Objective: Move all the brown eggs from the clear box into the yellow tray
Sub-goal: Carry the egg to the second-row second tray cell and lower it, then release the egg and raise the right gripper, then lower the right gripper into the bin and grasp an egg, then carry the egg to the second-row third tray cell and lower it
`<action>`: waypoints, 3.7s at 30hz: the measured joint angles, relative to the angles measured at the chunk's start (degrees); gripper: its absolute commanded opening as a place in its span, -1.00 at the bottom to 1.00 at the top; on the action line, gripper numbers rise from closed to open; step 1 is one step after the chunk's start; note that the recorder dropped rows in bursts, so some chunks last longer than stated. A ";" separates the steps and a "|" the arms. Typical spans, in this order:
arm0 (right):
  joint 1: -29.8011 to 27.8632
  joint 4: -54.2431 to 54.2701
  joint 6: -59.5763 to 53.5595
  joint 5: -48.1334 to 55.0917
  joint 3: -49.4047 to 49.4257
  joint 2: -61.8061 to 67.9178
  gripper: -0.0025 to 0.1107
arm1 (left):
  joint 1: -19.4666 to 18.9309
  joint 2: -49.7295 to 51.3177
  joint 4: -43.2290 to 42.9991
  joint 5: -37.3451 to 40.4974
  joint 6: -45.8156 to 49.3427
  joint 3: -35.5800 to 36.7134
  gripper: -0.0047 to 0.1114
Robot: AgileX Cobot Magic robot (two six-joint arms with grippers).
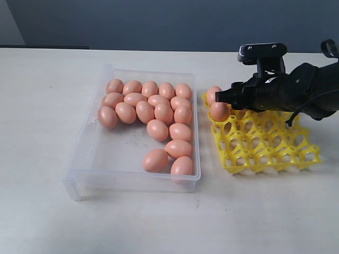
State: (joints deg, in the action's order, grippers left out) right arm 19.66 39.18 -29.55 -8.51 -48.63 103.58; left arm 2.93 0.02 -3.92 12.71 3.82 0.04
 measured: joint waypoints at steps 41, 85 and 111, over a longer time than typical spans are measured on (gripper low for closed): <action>13.06 -4.86 -5.12 43.10 -31.49 10.02 0.17 | 0.00 0.00 0.00 0.00 0.00 0.00 -0.91; 8.84 4.39 -5.46 6.43 -7.09 -6.02 -0.96 | 0.00 0.00 0.00 0.00 0.00 0.00 -0.91; -5.23 4.94 -5.47 0.16 3.15 -3.45 -0.79 | 0.00 0.00 0.00 0.00 0.00 0.00 -0.91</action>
State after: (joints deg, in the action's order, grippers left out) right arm 14.44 44.12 -35.03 -8.35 -45.48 100.13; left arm 2.93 0.02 -3.92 12.71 3.82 0.04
